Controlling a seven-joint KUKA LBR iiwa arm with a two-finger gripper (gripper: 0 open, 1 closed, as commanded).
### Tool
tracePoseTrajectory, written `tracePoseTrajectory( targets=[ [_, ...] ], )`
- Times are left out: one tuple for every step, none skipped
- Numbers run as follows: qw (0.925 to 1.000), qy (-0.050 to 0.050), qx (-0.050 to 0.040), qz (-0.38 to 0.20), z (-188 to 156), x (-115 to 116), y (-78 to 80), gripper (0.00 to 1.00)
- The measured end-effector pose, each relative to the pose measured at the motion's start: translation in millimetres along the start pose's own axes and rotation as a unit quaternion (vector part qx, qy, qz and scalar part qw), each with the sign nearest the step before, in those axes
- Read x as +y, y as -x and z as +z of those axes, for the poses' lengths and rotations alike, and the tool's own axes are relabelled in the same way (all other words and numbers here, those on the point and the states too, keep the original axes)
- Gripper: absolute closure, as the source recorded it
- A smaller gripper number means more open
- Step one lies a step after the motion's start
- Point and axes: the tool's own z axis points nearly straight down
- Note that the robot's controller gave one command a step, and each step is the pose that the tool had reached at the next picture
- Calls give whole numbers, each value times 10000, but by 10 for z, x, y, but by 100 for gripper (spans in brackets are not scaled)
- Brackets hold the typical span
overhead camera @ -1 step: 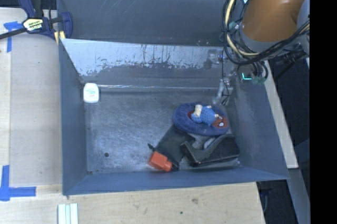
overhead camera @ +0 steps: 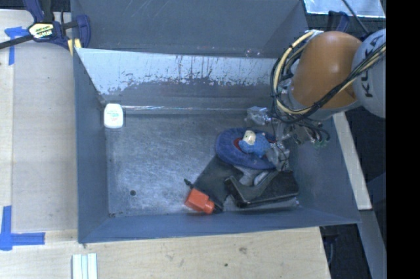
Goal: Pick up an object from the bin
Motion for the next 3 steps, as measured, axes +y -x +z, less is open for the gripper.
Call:
tracePoseTrajectory(
  targets=[
    [10000, -11, -43, 3, -1, -5, 20, 100],
    [10000, -12, -32, -59, -1991, -127, 231, 100],
    [9972, 2, -10, -744, -2441, -108, 89, 100]
  ],
)
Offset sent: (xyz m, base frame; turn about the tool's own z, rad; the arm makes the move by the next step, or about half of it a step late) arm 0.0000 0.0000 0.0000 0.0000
